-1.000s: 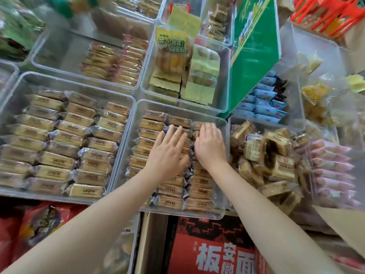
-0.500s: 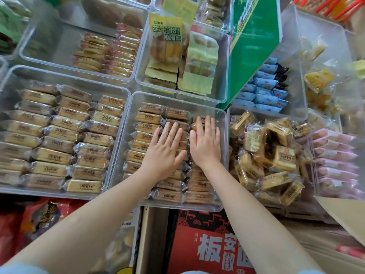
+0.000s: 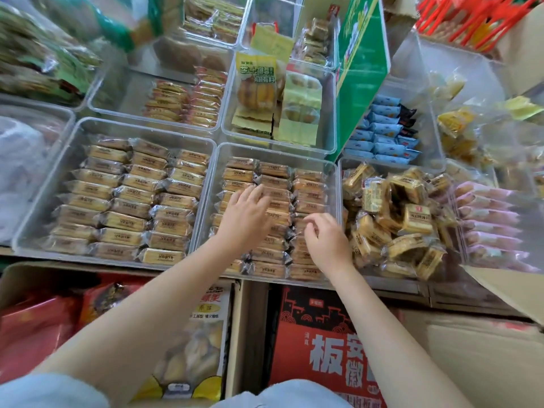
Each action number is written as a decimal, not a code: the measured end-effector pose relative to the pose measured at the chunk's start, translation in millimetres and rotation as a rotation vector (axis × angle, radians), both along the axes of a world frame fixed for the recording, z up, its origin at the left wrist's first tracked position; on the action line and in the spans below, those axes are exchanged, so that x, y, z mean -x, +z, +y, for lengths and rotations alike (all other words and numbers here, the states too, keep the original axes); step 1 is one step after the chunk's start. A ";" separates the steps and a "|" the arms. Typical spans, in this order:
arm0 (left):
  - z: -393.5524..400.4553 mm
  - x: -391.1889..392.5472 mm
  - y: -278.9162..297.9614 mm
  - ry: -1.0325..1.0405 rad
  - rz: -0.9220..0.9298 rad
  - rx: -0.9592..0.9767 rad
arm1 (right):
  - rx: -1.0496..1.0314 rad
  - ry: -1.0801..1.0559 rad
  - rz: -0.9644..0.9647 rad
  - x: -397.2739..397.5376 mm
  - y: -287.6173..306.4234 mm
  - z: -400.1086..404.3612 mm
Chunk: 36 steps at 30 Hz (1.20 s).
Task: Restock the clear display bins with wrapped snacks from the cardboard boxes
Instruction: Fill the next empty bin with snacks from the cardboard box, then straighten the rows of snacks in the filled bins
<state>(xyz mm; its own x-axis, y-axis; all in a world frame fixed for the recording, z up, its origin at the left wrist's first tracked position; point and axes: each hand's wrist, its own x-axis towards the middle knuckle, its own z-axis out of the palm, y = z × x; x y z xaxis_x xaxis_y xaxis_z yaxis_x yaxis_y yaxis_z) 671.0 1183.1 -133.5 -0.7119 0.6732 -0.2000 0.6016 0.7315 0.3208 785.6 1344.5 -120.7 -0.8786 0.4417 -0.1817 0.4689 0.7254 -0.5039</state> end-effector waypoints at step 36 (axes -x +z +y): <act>-374.7 27.2 8.3 0.157 0.136 -0.045 | 0.129 0.171 -0.111 32.6 39.6 -310.5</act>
<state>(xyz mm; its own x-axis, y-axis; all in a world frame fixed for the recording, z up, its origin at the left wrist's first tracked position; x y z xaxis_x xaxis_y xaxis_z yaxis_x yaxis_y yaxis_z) 643.7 808.4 -125.3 -0.8273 0.5578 -0.0672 0.5212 0.8066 0.2787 753.0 1034.0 -81.1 -0.9099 0.2552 -0.3270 0.4028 0.7319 -0.5496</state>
